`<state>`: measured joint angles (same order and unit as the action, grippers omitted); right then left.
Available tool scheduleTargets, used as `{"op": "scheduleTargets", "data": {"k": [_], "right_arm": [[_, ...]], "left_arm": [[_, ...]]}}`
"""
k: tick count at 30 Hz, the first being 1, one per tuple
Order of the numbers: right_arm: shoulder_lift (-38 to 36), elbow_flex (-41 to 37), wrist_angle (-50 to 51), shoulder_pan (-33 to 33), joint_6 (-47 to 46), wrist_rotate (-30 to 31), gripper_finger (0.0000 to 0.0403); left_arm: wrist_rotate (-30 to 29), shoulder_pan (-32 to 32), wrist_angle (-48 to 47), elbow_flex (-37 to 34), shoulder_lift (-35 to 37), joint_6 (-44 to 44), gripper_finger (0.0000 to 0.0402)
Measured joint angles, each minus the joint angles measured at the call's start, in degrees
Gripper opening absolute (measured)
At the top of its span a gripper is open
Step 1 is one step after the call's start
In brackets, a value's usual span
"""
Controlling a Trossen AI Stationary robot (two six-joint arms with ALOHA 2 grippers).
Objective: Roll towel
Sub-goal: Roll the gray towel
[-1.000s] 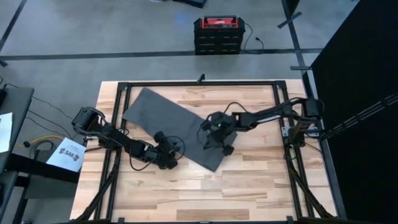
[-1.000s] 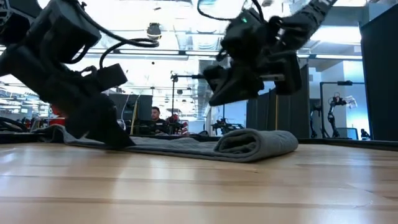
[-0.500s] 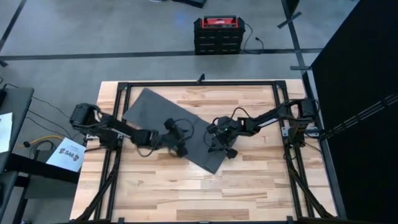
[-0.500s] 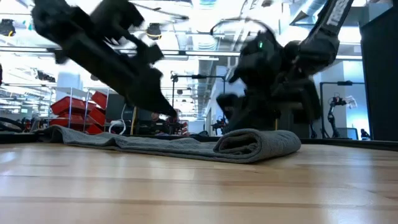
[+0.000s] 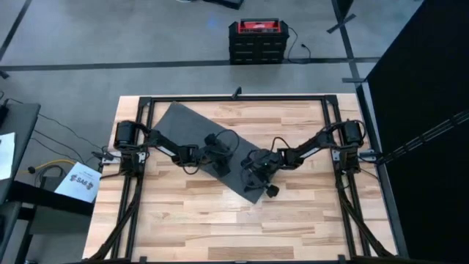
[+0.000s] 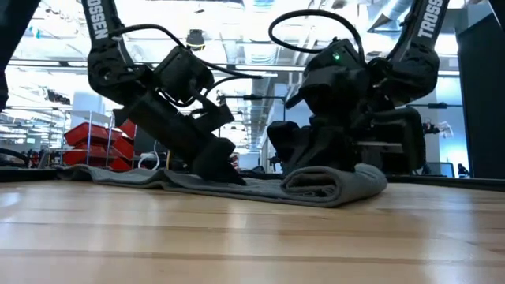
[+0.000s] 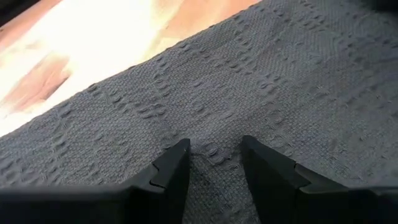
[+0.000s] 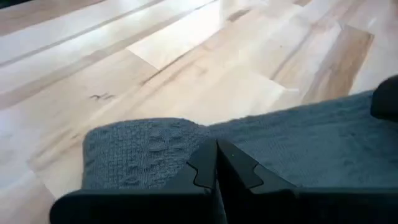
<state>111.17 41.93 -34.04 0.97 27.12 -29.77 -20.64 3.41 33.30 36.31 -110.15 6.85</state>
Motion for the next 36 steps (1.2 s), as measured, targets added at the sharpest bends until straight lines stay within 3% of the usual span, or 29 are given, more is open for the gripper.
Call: {"op": "scheduleTargets", "data": {"k": [10,16,25,30,34,36], "right_arm": [[3.11,0.60,-2.72,2.05,-0.36,-2.03,0.0000],[-0.48,0.52,-1.97,0.95,1.22,-0.71,0.0000],[-14.38,-1.03,13.94,-1.57,4.17,9.23,0.0000],[-23.29,-5.79,19.62,-6.31,-1.35,13.53,0.0000],[-30.37,-6.56,28.51,-8.16,-9.29,23.06,0.0000],[-32.20,-6.54,31.75,-8.82,-12.29,24.87,0.0000]], "left_arm": [[0.79,-0.53,-2.53,-0.34,2.26,-2.38,0.0133],[0.68,-0.84,-2.95,-0.37,2.26,-1.85,0.0133],[0.67,-1.23,-2.67,-0.52,2.91,-1.77,0.0133],[1.73,-1.64,-4.98,-0.77,6.99,-2.24,0.0133],[1.73,-2.13,-5.80,-0.74,11.71,-3.67,0.0133],[1.61,-2.15,-4.88,-0.59,13.75,-5.18,0.0133]]}}
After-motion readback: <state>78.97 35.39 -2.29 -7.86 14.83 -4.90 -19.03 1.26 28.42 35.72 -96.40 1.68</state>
